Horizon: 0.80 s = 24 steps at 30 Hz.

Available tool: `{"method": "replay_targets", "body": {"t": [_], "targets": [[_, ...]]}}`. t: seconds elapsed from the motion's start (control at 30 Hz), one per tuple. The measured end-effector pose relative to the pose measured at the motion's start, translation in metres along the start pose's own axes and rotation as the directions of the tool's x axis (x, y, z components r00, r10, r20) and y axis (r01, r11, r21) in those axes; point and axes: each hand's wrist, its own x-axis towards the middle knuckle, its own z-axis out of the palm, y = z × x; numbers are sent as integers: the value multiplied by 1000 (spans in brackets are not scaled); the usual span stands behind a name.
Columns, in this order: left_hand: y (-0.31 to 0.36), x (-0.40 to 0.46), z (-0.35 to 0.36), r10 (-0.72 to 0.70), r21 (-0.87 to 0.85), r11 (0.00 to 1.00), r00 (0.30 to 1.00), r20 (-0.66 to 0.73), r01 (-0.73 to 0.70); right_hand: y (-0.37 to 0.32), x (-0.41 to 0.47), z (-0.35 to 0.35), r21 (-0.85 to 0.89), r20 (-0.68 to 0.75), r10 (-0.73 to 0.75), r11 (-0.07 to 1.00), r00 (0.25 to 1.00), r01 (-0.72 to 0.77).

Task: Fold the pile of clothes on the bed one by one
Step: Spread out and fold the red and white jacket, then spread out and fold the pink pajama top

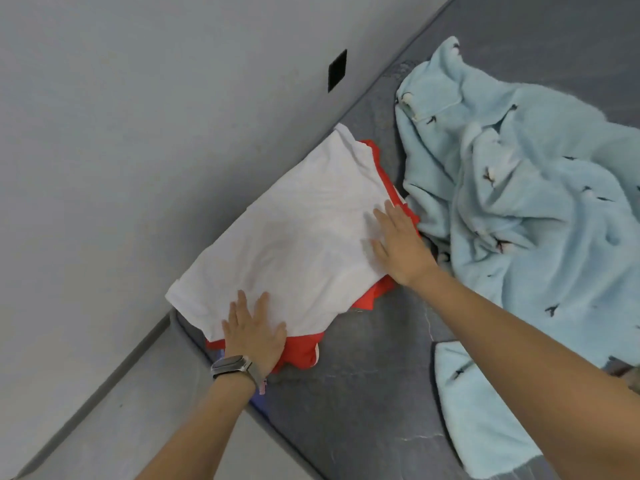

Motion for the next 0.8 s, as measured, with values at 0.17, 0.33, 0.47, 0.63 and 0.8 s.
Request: {"method": "replay_targets", "body": {"t": [0.17,0.33,0.47,0.63,0.8], "targets": [[46,-93,-17,226,-13,974,974,13,-226,41,-155,-68,138,-199,194,976,961,-169],[138,-187,-26,498,117,828,816,294,-548,83,-340,-143,81,65,546,832,835,-549],[222,-251,-29,587,183,665,657,473,-725,94,-473,-192,67,52,706,703,706,-708],[319,-363,-19,709,251,366,444,548,-896,88,-643,-230,183,-11,893,444,449,-877],[369,-452,7,733,245,193,305,609,-950,77,-752,-237,289,-27,962,267,271,-919]]}}
